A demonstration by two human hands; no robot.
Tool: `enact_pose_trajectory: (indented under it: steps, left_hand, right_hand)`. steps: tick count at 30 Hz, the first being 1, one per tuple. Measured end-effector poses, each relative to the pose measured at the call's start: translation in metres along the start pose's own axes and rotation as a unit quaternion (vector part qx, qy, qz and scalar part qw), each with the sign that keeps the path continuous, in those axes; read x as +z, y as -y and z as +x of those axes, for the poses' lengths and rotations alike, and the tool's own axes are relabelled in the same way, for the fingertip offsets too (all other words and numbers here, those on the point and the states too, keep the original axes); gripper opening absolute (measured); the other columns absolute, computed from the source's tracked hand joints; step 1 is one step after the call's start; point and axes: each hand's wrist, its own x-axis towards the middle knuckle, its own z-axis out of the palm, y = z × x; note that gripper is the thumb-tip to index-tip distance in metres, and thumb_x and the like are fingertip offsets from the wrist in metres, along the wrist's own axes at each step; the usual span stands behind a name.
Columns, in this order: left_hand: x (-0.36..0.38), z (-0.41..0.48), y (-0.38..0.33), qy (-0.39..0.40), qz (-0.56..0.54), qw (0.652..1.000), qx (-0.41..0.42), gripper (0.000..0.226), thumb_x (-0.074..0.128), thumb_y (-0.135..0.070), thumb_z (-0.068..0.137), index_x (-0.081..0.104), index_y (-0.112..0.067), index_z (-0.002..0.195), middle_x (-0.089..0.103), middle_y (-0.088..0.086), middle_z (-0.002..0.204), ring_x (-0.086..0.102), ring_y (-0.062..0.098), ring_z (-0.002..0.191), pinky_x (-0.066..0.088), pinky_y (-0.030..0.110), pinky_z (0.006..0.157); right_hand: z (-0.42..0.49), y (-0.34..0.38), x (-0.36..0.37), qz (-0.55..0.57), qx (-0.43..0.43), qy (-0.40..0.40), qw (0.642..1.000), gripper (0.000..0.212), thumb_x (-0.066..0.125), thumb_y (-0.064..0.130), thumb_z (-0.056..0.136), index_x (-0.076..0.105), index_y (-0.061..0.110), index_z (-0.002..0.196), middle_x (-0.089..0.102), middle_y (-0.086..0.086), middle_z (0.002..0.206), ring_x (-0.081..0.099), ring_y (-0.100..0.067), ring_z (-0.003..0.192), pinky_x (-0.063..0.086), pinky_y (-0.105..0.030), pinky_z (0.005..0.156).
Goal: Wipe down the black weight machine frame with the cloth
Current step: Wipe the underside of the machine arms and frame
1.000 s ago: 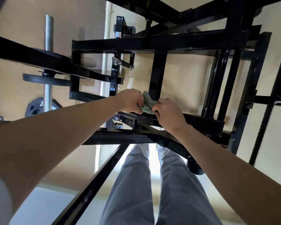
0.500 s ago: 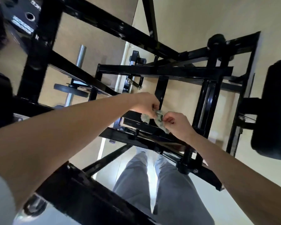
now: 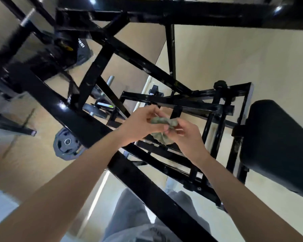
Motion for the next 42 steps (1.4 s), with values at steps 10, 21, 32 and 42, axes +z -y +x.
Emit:
enact_pose_trajectory:
  steps: [10,21,32,42]
  left_hand:
    - [-0.045,-0.131,0.014,-0.130,-0.180,0.972,0.082,0.022,0.088,-0.035,0.075,0.079,-0.030,0.094,0.074,0.012,0.088,0.065,0.028,0.078,0.055,0.048,0.079]
    - [-0.125,-0.235,0.106,-0.239,-0.240,0.939,0.065,0.012,0.076,-0.019,0.083,0.066,-0.013,0.079,0.067,-0.013,0.066,0.061,0.000,0.061,0.048,0.012,0.060]
    - [-0.185,-0.238,0.214,-0.336,-0.249,0.905,-0.074,0.013,0.072,-0.017,0.094,0.072,-0.004,0.092,0.073,0.002,0.080,0.067,0.011,0.071,0.056,0.028,0.069]
    - [-0.222,-0.183,0.247,-0.397,-0.197,0.889,-0.118,0.033,0.076,-0.035,0.088,0.073,-0.002,0.083,0.052,0.005,0.068,0.042,0.015,0.062,0.032,0.031,0.059]
  right_hand:
    - [-0.056,0.090,0.060,0.033,-0.092,0.014,0.995,0.017,0.059,0.002,0.099,0.070,0.006,0.110,0.074,-0.009,0.099,0.071,-0.023,0.096,0.058,-0.033,0.084]
    - [-0.105,0.100,0.215,-0.073,-0.076,0.045,0.993,0.008,0.067,0.012,0.094,0.068,0.019,0.098,0.069,-0.006,0.086,0.067,-0.028,0.082,0.058,-0.046,0.075]
    - [-0.085,0.058,0.346,-0.242,-0.036,-0.011,0.970,0.024,0.069,0.017,0.090,0.053,0.026,0.074,0.051,0.012,0.071,0.049,-0.008,0.068,0.042,-0.027,0.066]
    - [-0.011,0.023,0.393,-0.134,0.069,-0.129,0.980,0.034,0.060,0.034,0.090,0.048,0.029,0.059,0.052,0.006,0.055,0.050,-0.011,0.053,0.054,-0.040,0.057]
